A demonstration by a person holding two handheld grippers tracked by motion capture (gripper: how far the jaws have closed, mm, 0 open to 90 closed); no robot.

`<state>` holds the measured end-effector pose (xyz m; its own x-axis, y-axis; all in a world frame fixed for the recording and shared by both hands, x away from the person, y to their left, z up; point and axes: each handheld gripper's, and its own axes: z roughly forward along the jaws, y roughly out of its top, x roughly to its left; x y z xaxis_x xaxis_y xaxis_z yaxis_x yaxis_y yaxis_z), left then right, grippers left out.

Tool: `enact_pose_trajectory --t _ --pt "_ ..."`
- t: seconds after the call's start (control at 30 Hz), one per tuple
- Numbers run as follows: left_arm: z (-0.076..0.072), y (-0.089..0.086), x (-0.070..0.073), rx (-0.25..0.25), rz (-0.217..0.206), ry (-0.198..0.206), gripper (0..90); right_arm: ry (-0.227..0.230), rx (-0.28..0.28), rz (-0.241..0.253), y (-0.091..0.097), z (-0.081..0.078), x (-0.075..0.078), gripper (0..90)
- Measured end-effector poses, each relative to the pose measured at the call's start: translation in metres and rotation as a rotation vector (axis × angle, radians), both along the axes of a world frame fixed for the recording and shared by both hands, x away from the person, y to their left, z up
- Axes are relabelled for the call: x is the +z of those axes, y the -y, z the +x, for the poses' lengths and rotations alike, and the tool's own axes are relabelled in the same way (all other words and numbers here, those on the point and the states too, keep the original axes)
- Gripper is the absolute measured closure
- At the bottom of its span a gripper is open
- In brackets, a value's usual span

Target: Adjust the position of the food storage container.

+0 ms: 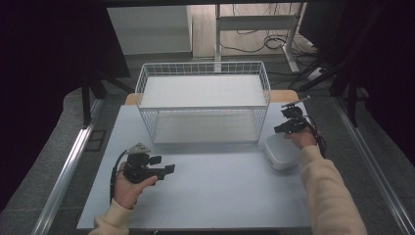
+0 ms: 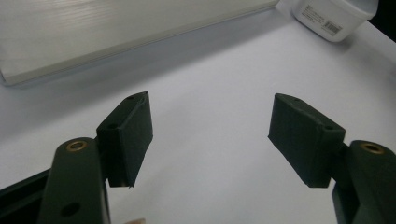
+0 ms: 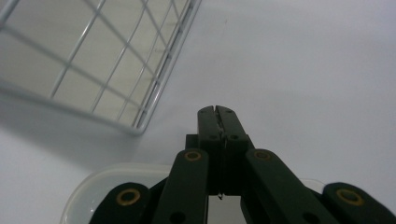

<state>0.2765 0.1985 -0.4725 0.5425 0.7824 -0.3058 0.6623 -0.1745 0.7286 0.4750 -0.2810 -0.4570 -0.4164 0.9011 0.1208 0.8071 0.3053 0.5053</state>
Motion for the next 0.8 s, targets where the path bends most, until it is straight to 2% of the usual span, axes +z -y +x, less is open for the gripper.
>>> enact_pose_trajectory --t 0.23,0.3,0.43,0.6,0.8 --pt "0.0 0.001 0.0 -0.007 0.003 0.0 29.4 0.002 0.023 0.011 0.004 -0.018 0.0 89.8" --pt "0.0 0.002 0.0 -0.007 0.004 0.0 29.4 0.027 0.031 0.015 0.007 -0.021 0.004 89.8" --pt "-0.001 0.002 0.002 -0.007 -0.009 0.002 29.3 0.095 0.004 0.047 0.026 -0.027 0.024 89.9" --pt "-0.001 0.001 0.003 0.0 0.003 0.008 29.4 0.125 -0.052 0.02 0.055 -0.037 0.038 89.8" --pt "0.0 0.002 0.002 0.0 0.007 0.001 29.3 0.1 -0.085 -0.038 0.083 -0.049 0.026 89.8"
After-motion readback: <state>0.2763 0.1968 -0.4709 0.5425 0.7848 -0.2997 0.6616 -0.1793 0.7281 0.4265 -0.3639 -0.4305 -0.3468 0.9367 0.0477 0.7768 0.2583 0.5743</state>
